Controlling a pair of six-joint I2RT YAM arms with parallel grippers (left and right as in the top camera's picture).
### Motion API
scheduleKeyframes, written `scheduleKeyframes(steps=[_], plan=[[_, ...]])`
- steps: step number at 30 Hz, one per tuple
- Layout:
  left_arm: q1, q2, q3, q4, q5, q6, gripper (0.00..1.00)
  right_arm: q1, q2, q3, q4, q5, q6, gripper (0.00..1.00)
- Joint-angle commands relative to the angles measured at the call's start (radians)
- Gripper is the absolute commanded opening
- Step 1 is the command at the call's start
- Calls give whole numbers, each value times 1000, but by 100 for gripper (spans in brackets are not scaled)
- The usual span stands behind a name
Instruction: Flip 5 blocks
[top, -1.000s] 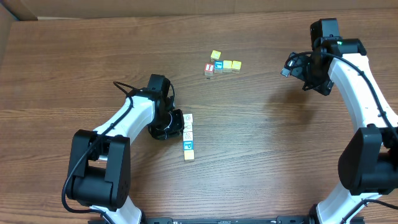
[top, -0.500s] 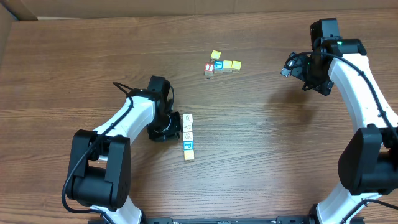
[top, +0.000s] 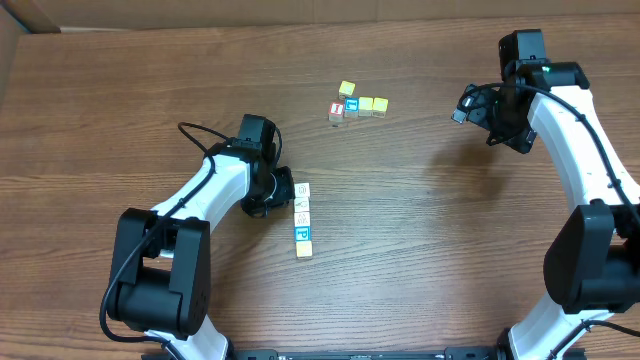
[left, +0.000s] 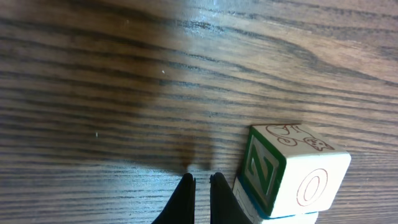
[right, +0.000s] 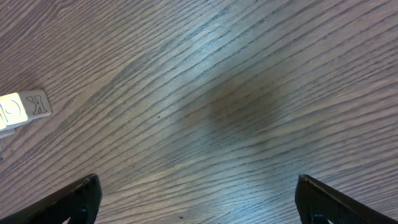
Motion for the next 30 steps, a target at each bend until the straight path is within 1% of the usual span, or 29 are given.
scheduleKeyframes(steps=[1, 14, 18, 20, 26, 28, 30], plan=[[-6, 9, -5, -5, 16, -18, 4, 0, 4, -6, 3, 14, -3, 100], [-6, 9, -5, 13, 55, -41, 4, 0, 4, -6, 3, 14, -3, 100], [-6, 9, -5, 17, 102, -41, 4, 0, 4, -6, 3, 14, -3, 100], [-6, 9, -5, 15, 102, -40, 4, 0, 4, -6, 3, 14, -3, 100], [-6, 9, -5, 12, 82, -40, 4, 0, 4, -6, 3, 14, -3, 100], [-6, 9, 5, 8, 52, -39, 4, 0, 4, -6, 3, 14, -3, 100], [-5, 9, 44, -32, -5, -39, 4, 0, 4, -6, 3, 14, -3, 100]])
